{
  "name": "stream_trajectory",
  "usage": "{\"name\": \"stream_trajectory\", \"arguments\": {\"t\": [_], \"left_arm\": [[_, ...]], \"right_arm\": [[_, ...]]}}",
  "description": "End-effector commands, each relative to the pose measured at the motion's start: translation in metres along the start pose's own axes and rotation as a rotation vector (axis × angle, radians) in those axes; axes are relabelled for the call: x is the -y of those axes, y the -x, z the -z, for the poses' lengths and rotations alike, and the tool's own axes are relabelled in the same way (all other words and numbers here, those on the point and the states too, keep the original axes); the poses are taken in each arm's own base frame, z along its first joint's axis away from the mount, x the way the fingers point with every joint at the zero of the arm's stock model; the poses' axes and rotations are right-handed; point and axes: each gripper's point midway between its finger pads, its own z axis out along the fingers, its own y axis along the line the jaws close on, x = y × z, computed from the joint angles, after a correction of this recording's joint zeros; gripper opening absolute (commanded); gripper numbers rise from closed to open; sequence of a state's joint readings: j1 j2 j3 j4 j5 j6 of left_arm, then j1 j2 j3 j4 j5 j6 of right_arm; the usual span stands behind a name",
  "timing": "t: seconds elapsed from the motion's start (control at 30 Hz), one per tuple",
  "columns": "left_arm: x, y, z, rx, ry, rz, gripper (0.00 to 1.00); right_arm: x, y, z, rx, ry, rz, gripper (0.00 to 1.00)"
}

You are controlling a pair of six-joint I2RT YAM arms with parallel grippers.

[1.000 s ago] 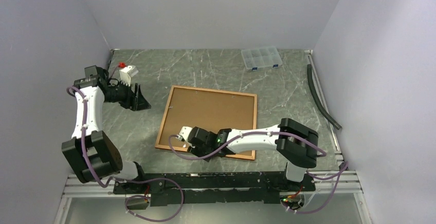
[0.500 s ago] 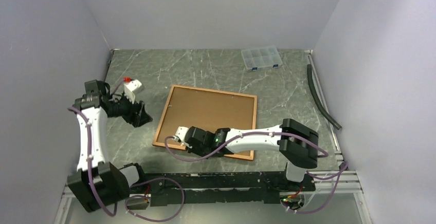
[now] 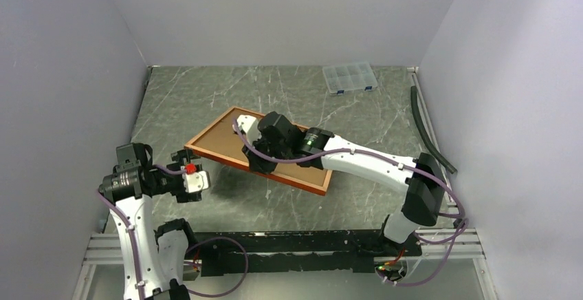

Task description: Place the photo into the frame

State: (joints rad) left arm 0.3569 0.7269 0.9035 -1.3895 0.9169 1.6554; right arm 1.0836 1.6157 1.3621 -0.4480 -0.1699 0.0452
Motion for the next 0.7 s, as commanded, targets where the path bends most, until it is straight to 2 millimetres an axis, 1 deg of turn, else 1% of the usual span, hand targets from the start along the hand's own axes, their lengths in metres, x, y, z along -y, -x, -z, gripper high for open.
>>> {"name": "stream_trajectory", "arguments": {"t": [0.0, 0.13, 0.17, 0.2, 0.27, 0.33, 0.4, 0.43, 0.5, 0.53, 0.6, 0.63, 0.67], "left_arm": [[-0.028, 0.017, -0.003, 0.084, 0.044, -0.347, 0.86], [-0.068, 0.023, -0.002, 0.085, 0.125, -0.438, 0.86], [-0.075, 0.025, -0.002, 0.09, 0.144, -0.46, 0.86], [-0.077, 0.027, -0.005, 0.093, 0.142, -0.485, 0.86], [-0.076, 0.025, -0.014, 0.085, 0.102, -0.526, 0.87], [-0.082, 0.025, -0.025, 0.069, 0.087, -0.533, 0.87], [-0.088, 0.028, -0.035, 0.058, 0.067, -0.535, 0.87], [-0.086, 0.028, -0.04, 0.05, 0.035, -0.539, 0.85], [-0.082, 0.024, -0.048, 0.024, -0.043, -0.544, 0.78], [-0.085, 0.02, -0.05, -0.002, -0.055, -0.533, 0.73], [-0.09, 0.022, -0.057, -0.011, -0.08, -0.521, 0.59], [-0.092, 0.021, -0.059, -0.017, -0.093, -0.511, 0.5], [-0.093, 0.022, -0.06, -0.021, -0.101, -0.507, 0.41]], "right_arm": [[-0.025, 0.054, 0.032, 0.128, 0.132, -0.004, 0.07], [-0.026, 0.064, 0.037, 0.133, 0.157, -0.019, 0.07], [-0.025, 0.065, 0.037, 0.13, 0.16, -0.022, 0.07], [-0.025, 0.066, 0.037, 0.128, 0.162, -0.027, 0.07], [-0.022, 0.069, 0.037, 0.13, 0.167, -0.036, 0.07], [-0.021, 0.073, 0.038, 0.132, 0.174, -0.042, 0.07], [-0.02, 0.076, 0.04, 0.137, 0.179, -0.045, 0.07], [-0.019, 0.077, 0.041, 0.138, 0.182, -0.049, 0.07], [-0.016, 0.08, 0.042, 0.146, 0.183, -0.056, 0.07], [-0.014, 0.081, 0.044, 0.148, 0.182, -0.057, 0.07], [-0.008, 0.083, 0.045, 0.152, 0.173, -0.06, 0.08], [-0.004, 0.083, 0.047, 0.154, 0.163, -0.061, 0.1], [-0.001, 0.083, 0.048, 0.158, 0.149, -0.059, 0.13]]}}
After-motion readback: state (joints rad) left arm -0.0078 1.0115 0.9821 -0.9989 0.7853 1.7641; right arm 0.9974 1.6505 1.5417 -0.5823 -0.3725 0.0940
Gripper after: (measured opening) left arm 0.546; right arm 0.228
